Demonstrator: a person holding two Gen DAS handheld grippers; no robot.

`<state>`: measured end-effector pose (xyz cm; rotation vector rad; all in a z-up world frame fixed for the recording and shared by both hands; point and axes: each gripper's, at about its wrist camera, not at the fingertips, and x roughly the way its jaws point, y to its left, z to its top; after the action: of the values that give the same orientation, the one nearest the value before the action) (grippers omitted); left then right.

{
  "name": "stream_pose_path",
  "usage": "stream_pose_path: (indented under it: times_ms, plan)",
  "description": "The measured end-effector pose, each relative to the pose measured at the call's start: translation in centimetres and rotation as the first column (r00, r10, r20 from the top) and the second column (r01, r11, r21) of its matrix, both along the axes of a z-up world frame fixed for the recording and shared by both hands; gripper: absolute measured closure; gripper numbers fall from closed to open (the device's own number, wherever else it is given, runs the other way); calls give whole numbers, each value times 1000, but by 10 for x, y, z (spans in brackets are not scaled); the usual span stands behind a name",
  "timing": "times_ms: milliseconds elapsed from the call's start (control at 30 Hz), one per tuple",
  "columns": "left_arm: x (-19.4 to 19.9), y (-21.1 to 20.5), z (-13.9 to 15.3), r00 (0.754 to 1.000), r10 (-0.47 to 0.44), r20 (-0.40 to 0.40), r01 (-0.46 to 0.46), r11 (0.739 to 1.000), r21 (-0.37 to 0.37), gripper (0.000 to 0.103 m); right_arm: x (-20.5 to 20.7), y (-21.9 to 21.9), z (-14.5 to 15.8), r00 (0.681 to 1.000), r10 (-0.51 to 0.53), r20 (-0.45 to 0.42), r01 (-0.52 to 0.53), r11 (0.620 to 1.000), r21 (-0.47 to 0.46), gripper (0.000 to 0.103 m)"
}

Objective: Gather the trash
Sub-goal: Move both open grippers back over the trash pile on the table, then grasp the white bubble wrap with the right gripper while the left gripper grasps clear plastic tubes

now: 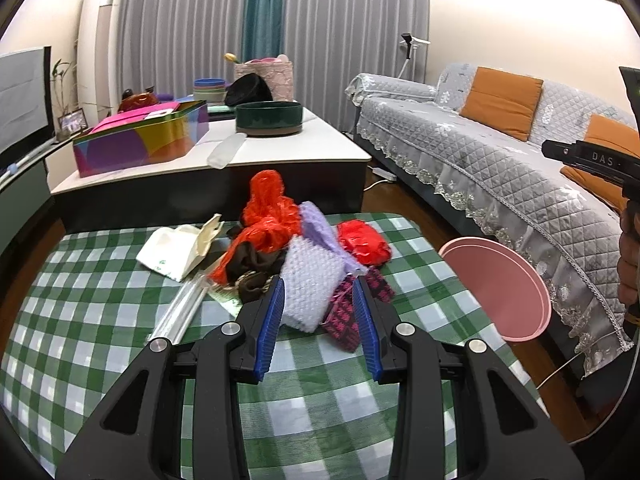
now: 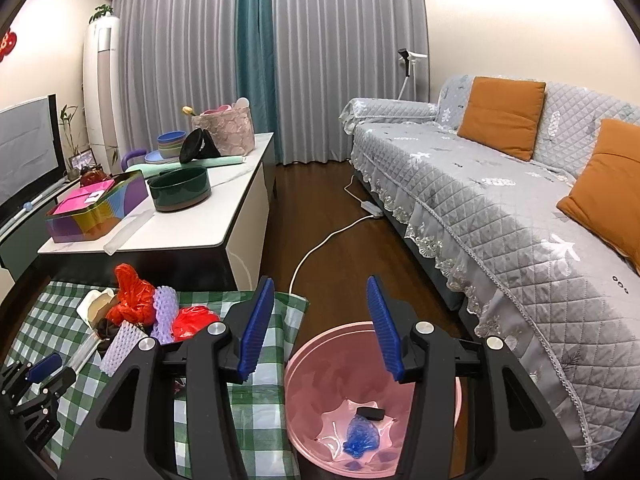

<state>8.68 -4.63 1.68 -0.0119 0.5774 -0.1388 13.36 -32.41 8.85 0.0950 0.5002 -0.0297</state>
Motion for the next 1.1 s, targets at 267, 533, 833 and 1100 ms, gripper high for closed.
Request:
stream_pose_path:
  times_ms: [267, 533, 833, 1100]
  plan:
    - [3, 24, -8, 998, 63, -9, -63, 998, -4, 68, 9, 9, -8, 999, 27, -20, -27, 999, 35, 54]
    - [10, 52, -21, 992, 120, -28, -120, 993, 3, 68, 27, 39, -22, 995, 85, -60, -82, 996, 47, 54]
    - [17, 98, -36, 973, 219, -72, -220, 975, -13, 68, 41, 93, -45, 970, 215, -113, -211, 976, 50, 54]
    - [30, 109, -48, 966, 237, -106, -239, 971, 1, 68, 52, 126, -70, 944, 283, -168, -276, 959, 63, 54]
